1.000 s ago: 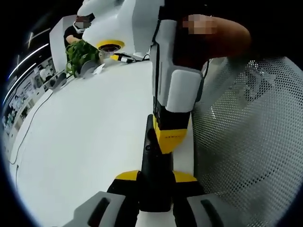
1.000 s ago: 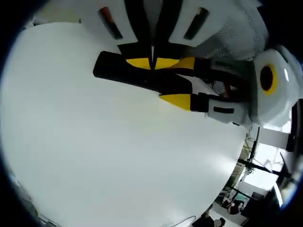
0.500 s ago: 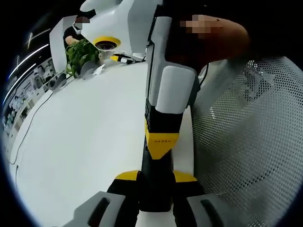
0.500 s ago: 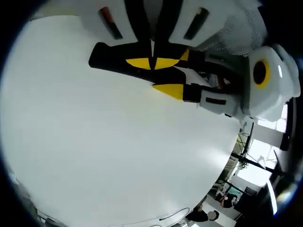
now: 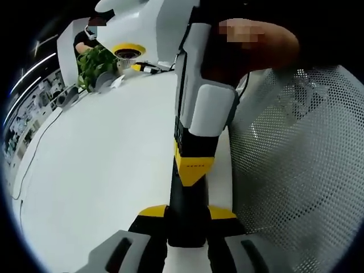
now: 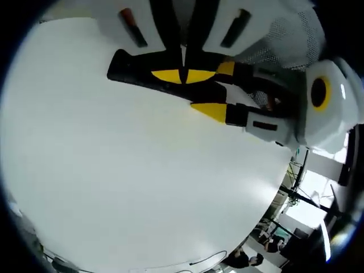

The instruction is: Press the specified remote control buttons in sequence, fully releasing each button before pressing the next.

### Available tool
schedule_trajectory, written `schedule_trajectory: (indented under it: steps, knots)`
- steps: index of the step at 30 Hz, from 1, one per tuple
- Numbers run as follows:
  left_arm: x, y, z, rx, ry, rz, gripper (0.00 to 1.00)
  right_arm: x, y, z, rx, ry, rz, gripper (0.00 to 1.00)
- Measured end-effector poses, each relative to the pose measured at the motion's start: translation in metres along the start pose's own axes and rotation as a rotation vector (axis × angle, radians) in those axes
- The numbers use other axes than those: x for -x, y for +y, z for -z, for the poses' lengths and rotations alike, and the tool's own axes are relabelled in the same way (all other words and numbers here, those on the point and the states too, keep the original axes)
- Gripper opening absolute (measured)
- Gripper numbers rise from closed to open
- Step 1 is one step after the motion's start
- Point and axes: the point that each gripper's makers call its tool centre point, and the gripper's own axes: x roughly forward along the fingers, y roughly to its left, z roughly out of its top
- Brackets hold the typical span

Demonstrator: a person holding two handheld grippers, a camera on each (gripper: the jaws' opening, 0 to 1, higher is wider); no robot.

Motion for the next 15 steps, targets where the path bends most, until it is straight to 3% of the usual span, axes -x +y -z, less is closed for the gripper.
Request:
schedule_trajectory:
  steps: [6, 15]
  knots:
    - [0.002, 0.000, 0.002, 0.000, 0.004, 0.004, 0.25, 0.001, -0.002, 0.000, -0.048, -0.005, -0.015, 0.00]
    - [0.002, 0.000, 0.002, -0.002, 0.008, 0.003, 0.25, 0.006, -0.013, 0.002, -0.058, -0.007, 0.041, 0.00]
